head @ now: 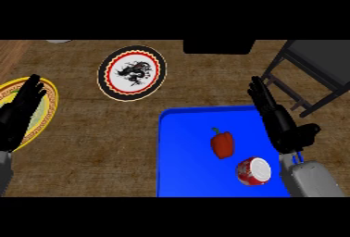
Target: Pick the bell pepper from the tray and place it in the tiered shelf
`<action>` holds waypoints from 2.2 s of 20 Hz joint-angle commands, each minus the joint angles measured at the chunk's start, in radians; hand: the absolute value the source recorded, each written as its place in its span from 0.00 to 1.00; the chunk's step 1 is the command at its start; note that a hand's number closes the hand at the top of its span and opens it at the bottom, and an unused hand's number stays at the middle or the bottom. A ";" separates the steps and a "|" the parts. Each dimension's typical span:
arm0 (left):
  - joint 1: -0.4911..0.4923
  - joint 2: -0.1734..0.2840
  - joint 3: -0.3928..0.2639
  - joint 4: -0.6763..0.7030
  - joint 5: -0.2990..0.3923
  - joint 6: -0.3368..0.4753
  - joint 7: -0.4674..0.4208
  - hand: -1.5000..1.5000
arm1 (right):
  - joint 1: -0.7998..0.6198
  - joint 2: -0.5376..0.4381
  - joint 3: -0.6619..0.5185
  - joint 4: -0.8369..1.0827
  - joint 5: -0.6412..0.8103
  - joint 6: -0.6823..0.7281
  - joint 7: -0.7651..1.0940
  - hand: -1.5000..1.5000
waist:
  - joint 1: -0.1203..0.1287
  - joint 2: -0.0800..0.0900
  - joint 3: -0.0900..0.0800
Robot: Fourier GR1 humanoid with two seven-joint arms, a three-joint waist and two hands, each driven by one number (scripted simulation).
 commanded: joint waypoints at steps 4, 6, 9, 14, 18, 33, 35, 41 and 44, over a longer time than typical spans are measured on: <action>-0.070 -0.156 -0.099 -0.044 -0.113 0.107 -0.017 0.50 | -0.093 -0.091 -0.105 -0.080 0.006 -0.046 0.205 0.00 | -0.015 0.028 0.019; -0.066 -0.209 -0.190 -0.130 -0.172 0.153 0.029 0.50 | -0.120 -0.086 -0.135 -0.028 0.018 -0.096 0.239 0.00 | -0.006 0.028 0.020; -0.033 -0.157 -0.127 -0.083 -0.095 0.081 0.011 0.50 | 0.018 -0.207 -0.124 0.050 0.188 -0.176 0.164 1.00 | -0.071 0.044 -0.012; -0.045 -0.250 -0.217 -0.121 -0.165 0.161 0.046 0.50 | 0.108 0.011 -0.198 0.098 0.295 -0.578 0.004 0.00 | -0.029 0.030 0.022; -0.007 -0.301 -0.255 -0.131 -0.214 0.192 0.045 0.50 | 0.196 0.080 -0.286 0.007 0.159 -0.518 -0.220 0.00 | -0.014 0.027 0.022; -0.028 -0.307 -0.237 -0.157 -0.245 0.159 0.098 0.50 | 0.091 -0.271 -0.003 -0.419 0.409 -0.215 0.596 0.00 | -0.002 0.023 0.017; -0.048 -0.309 -0.216 -0.114 -0.240 0.146 0.067 0.50 | 0.068 -0.301 0.039 -0.465 0.425 -0.146 0.701 0.00 | -0.005 0.025 0.017; -0.059 -0.318 -0.209 -0.114 -0.242 0.148 0.076 0.50 | -0.003 -0.416 0.171 -0.532 0.480 0.080 0.958 0.00 | 0.000 0.026 0.016; -0.050 -0.308 -0.210 -0.134 -0.240 0.129 0.094 0.50 | -0.139 -0.352 0.258 -0.553 0.544 0.127 1.188 0.00 | 0.017 0.027 0.016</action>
